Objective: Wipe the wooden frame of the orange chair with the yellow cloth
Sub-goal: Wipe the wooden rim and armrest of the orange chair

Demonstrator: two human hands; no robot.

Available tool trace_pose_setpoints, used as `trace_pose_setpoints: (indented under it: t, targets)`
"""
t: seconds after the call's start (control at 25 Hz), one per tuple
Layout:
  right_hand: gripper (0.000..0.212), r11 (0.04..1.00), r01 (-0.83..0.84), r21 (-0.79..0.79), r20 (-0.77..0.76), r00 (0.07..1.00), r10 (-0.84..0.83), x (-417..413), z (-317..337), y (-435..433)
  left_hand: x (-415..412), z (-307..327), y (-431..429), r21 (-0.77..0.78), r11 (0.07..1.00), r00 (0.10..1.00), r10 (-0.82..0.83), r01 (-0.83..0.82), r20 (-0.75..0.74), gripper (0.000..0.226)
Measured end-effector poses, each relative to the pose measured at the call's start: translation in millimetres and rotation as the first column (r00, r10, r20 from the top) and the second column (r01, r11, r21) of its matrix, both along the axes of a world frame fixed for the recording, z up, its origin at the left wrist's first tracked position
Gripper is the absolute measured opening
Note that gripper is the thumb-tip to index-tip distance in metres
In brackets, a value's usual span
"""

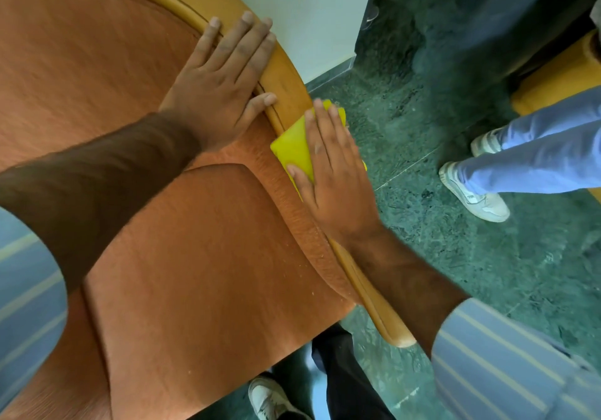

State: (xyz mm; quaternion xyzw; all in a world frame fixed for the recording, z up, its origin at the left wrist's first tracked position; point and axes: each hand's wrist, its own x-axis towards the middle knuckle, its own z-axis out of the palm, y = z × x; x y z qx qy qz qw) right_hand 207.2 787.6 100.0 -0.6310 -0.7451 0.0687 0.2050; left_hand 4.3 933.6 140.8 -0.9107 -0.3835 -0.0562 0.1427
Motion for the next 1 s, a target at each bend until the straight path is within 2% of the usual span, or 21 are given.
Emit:
trace_pose_setpoints:
  t: [0.16, 0.32, 0.44, 0.56, 0.8, 1.0]
  targets:
    - [0.070, 0.987, -0.038, -0.157, 0.055, 0.997, 0.047, 37, -20, -96, 0, -5, 2, 0.014, 1.000, 1.000, 0.000, -0.001, 0.023, 0.073]
    - [0.070, 0.975, -0.044, -0.217, 0.095, 0.993, 0.066, 68, -25, -177, 1, -7, 2, 0.034, 0.999, 1.000, 0.002, -0.003, 0.024, 0.073]
    - [0.069, 0.975, -0.013, -0.223, 0.096, 0.995, 0.035, 69, -25, -197, 2, -7, 2, 0.058, 0.998, 0.999, 0.009, -0.011, 0.031, 0.073]
    - [0.070, 0.986, 0.008, -0.168, 0.079, 0.997, 0.005, 53, -25, -166, 1, -8, 3, 0.064, 0.998, 1.000, 0.014, -0.016, 0.028, 0.074]
    - [0.074, 0.998, 0.054, -0.041, -0.065, 0.996, -0.057, -6, -7, -18, 1, -9, 2, 0.069, 0.998, 0.999, 0.007, -0.010, 0.035, 0.074]
    - [0.073, 0.995, 0.037, 0.088, -0.103, 0.994, -0.028, -23, 11, 50, 2, -8, 1, 0.057, 0.998, 0.999, 0.013, -0.015, 0.031, 0.071]
